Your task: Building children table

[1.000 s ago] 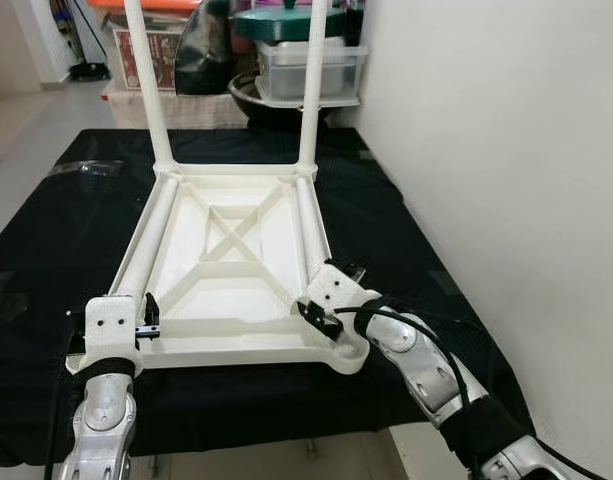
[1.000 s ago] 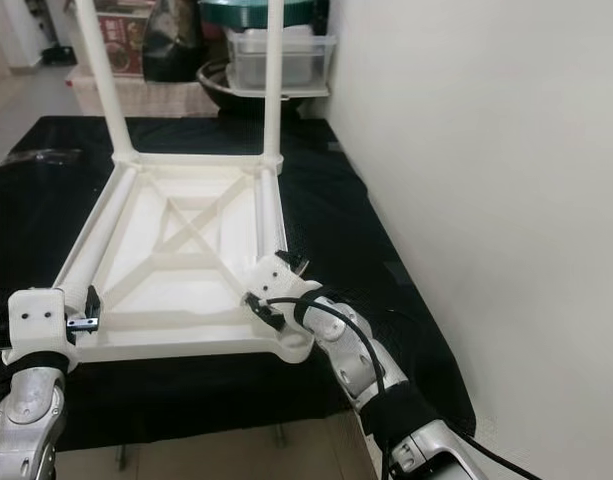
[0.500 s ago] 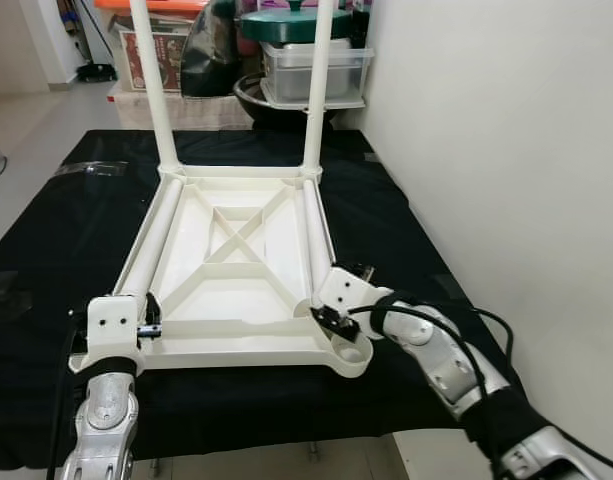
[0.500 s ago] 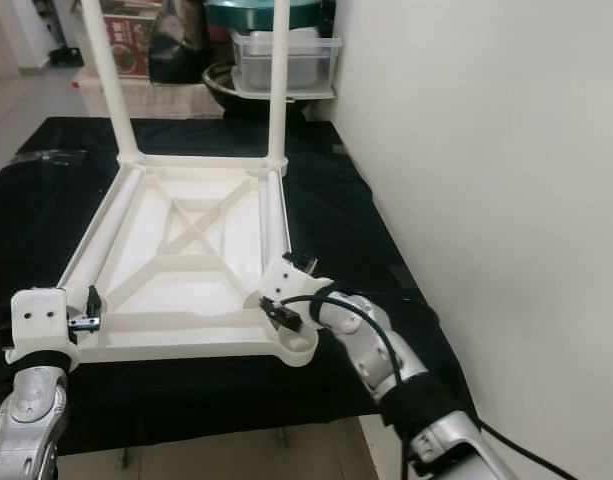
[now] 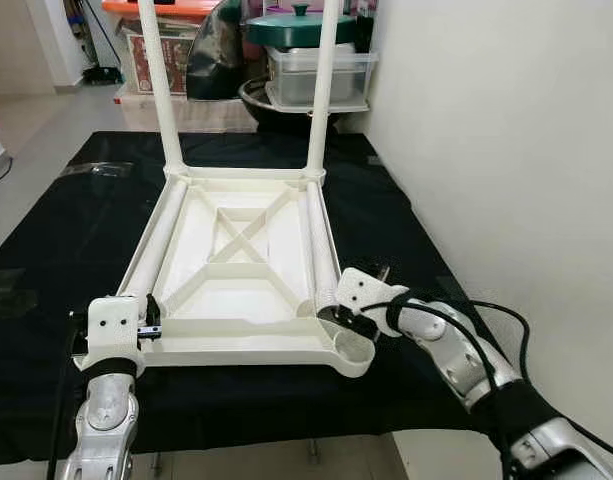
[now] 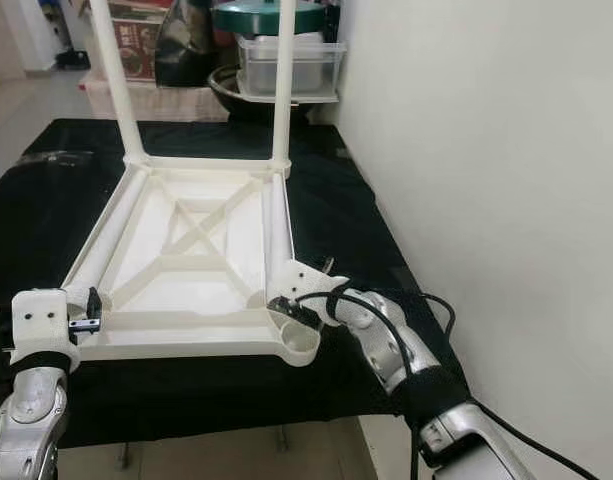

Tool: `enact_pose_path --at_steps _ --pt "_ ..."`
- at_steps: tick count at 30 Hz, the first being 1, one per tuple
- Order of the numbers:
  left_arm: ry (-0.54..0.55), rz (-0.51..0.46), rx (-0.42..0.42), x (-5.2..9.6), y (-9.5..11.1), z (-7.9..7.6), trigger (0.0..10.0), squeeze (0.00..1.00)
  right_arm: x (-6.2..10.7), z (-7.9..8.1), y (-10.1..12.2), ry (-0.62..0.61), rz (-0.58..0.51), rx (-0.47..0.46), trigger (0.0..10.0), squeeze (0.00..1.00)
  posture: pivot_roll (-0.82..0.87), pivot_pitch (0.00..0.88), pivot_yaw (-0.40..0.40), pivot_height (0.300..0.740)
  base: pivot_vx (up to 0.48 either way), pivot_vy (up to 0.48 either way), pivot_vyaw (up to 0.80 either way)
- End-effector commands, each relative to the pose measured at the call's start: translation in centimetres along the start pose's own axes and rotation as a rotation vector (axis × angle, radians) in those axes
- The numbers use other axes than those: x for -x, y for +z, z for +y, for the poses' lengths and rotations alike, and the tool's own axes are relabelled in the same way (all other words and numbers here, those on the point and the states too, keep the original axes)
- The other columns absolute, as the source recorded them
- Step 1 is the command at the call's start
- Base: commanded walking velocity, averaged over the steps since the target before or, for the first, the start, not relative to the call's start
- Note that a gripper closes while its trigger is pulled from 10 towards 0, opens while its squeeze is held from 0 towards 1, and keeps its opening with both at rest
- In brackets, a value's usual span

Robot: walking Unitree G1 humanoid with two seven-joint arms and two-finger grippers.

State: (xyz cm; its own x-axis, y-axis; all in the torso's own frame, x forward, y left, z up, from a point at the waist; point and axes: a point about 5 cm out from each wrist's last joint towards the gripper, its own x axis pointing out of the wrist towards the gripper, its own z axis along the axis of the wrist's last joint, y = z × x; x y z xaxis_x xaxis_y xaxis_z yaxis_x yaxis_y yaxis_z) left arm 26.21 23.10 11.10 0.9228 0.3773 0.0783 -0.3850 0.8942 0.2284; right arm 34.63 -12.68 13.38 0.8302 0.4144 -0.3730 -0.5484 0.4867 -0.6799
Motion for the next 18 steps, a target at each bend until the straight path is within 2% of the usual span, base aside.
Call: enact_pose_path --at_steps 1,7,8,10,11,12,16,18 --pt "-0.009 0.017 -0.013 0.2 -0.4 -0.1 10.0 0.0 -0.2 -1.1 0.3 -0.091 0.011 -0.031 10.0 0.0 0.05 0.0 -0.1 0.74 0.0 0.0 0.0" --pt "-0.008 0.017 -0.014 0.2 -0.4 -0.1 10.0 0.0 -0.6 -1.4 1.1 -0.21 0.0 -0.077 10.0 0.0 0.06 0.0 -0.101 0.74 0.0 0.0 0.0" --pt "-0.006 0.016 -0.015 0.2 -0.3 -0.1 10.0 0.0 -0.4 -2.8 1.6 -0.346 -0.038 -0.159 9.0 0.0 0.06 0.0 -0.102 0.74 0.0 0.0 0.0" --pt "-0.003 0.016 -0.015 0.1 -0.3 0.0 10.0 0.0 -0.2 -3.8 1.9 -0.434 -0.065 -0.207 9.0 0.0 0.06 0.0 -0.102 0.74 0.0 0.0 0.0" --pt "-0.003 0.016 -0.015 0.1 -0.3 0.0 10.0 0.0 -0.2 -3.8 1.9 -0.434 -0.065 -0.207 9.0 0.0 0.06 0.0 -0.102 0.74 0.0 0.0 0.0" --pt "-0.003 0.017 -0.016 0.1 -0.3 0.0 10.0 0.0 0.1 -4.4 2.2 -0.47 -0.106 -0.224 0.0 0.0 0.05 0.0 -0.1 0.74 0.0 0.0 0.0" --pt "-0.004 0.019 -0.018 0.0 -0.4 0.0 10.0 0.0 0.5 -4.8 2.5 -0.497 -0.152 -0.268 0.0 0.0 0.05 0.0 -0.099 0.74 0.0 0.0 0.0" --pt "-0.008 0.02 -0.021 0.0 -0.4 -0.1 10.0 0.0 0.3 -3.4 2.1 -0.433 -0.165 -0.333 0.0 0.0 0.05 0.0 -0.097 0.74 0.0 0.0 0.0"
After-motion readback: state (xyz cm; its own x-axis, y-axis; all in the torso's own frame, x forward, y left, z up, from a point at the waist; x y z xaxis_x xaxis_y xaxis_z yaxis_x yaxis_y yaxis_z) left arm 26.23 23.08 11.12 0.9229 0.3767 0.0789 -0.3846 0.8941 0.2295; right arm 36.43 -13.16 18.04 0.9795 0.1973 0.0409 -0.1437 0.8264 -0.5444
